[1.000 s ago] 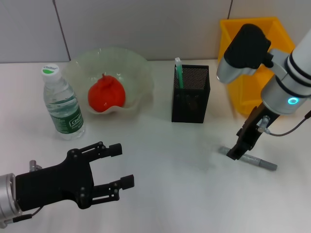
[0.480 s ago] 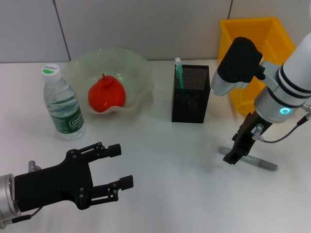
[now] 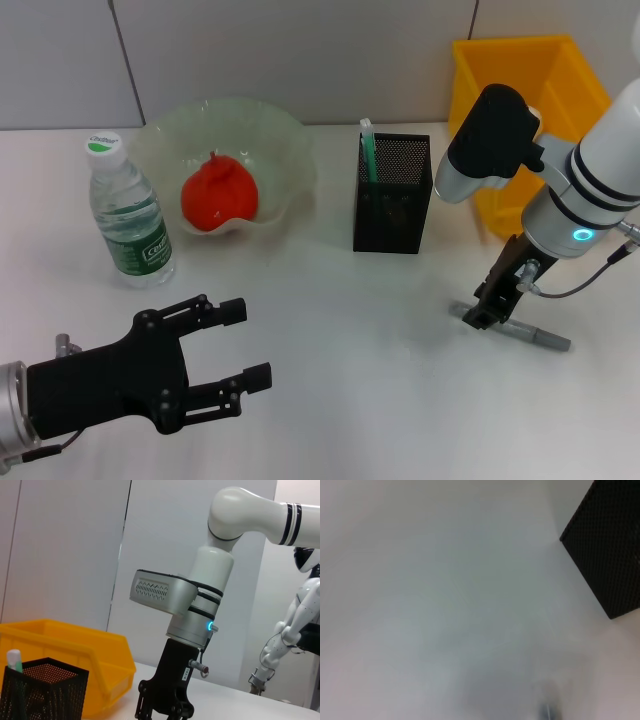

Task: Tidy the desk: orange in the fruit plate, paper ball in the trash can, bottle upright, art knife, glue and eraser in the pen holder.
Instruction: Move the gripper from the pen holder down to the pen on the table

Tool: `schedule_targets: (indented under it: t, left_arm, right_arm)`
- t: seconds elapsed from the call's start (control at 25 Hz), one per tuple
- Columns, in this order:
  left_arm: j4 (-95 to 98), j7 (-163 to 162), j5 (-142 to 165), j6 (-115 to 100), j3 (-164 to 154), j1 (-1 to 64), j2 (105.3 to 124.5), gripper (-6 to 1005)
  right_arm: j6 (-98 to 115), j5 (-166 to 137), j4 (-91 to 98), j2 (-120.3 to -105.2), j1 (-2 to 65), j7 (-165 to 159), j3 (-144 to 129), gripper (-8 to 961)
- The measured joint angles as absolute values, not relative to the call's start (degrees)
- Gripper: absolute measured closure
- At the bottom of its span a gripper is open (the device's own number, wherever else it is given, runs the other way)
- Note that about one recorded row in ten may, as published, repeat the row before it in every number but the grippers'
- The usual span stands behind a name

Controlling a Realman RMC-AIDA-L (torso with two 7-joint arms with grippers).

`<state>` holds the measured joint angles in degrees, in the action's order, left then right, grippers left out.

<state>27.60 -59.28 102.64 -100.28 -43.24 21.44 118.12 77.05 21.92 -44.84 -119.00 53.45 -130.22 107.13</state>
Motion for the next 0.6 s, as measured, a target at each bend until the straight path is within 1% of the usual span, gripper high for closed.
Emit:
schedule_targets:
  t: [0.24, 0.6]
  left_arm:
    - [27.60, -59.15, 102.61, -100.29, -43.24, 21.43, 118.12, 202]
    - [27.78, -59.08, 102.34, -100.39, -43.24, 21.45, 118.12, 202]
  right_arm:
    - [76.13, 21.93, -43.52, -119.00, 53.63, -129.98, 107.13, 601]
    - [76.04, 22.18, -43.28, -119.00, 53.49, -129.85, 107.10, 652]
